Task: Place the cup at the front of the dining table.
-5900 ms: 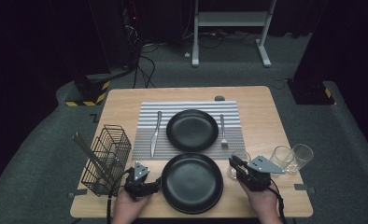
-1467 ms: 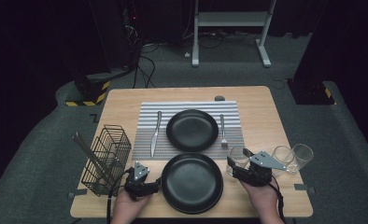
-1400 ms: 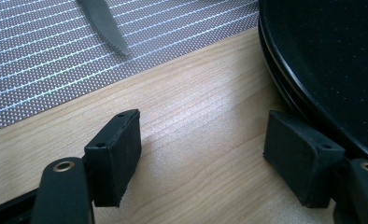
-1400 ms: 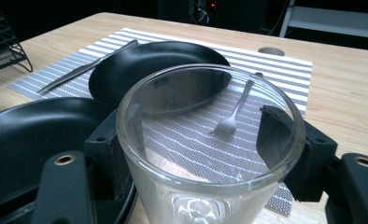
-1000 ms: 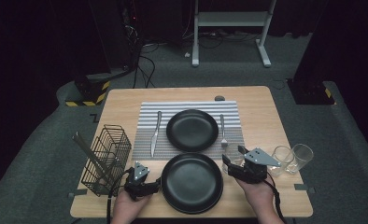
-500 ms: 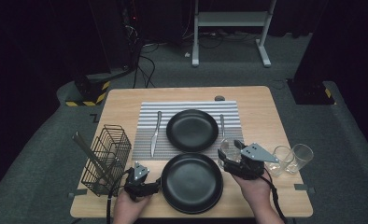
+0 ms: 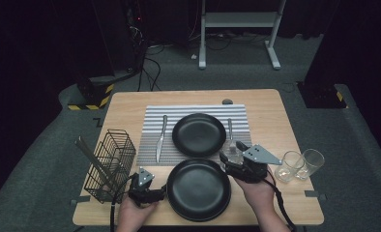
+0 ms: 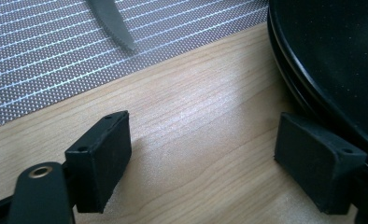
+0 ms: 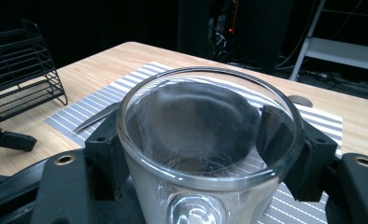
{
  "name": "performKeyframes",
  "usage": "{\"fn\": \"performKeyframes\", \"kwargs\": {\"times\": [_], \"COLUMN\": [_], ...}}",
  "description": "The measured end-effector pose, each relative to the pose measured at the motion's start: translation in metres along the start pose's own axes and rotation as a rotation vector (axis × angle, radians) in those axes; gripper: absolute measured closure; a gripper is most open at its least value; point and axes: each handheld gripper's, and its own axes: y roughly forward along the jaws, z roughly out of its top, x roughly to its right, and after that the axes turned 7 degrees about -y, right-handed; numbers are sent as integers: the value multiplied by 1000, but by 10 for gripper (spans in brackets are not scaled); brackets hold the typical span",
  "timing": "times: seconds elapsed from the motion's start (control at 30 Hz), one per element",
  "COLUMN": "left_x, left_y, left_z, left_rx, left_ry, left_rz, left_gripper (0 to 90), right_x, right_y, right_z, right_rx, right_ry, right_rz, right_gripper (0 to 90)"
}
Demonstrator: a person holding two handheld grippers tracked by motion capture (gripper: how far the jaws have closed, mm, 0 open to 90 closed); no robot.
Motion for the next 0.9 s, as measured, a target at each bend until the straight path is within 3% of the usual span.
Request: {"fn": "performKeyframes", "kwargs": {"times": [0.43,0.67,0.9], "left_x": [-6,-7,-5], "left_y": [-3,-7,-13], "left_z": [2,9,16], "left_rx": [17,40,66], "left_ry": [-31,-22,-20], "left_rz": [-24,-8,-19], "left_gripper": [179,188,204], "right_x": [-19,-21,-20], "right_y": [11,10,12], "right_z": [17,16,11], "right_rx": [23,32,14], "right_ry": [-38,-31,-39], "right_rz": [23,51,61], "right_gripper": [290,290,290]}}
